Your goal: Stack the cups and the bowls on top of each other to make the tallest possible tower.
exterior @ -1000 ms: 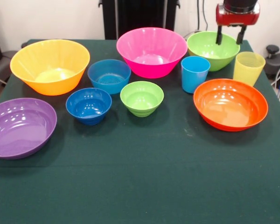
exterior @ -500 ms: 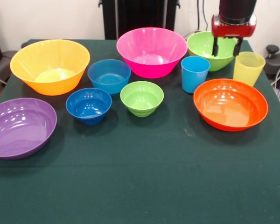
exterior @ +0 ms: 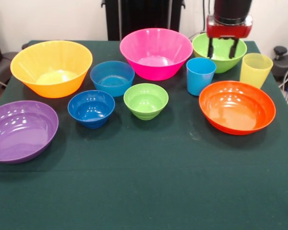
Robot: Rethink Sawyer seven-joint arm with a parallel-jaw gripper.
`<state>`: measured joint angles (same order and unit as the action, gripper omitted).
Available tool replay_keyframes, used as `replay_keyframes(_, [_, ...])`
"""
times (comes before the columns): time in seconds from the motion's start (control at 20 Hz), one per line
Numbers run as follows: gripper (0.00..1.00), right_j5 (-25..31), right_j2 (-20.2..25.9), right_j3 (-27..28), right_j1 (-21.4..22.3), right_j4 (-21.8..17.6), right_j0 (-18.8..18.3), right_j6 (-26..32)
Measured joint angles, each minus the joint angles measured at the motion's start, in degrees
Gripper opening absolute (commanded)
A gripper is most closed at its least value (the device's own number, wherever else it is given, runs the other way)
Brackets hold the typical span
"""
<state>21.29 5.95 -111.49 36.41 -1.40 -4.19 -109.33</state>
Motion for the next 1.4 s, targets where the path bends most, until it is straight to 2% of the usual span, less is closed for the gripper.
replay_keyframes(0.4, [1.0,-1.0,0.0,-1.0,-0.1,-3.9,-4.8,0.0])
replay_keyframes(0.55, [1.0,-1.4,0.0,-1.0,-1.0,-4.9,-5.3,0.0])
replay_keyframes(0.95, [1.0,-1.6,0.1,-0.4,-2.2,-5.2,-4.4,0.0])
replay_keyframes(1.4, [1.0,-2.8,0.1,4.3,-8.4,-5.2,-3.4,0.0])
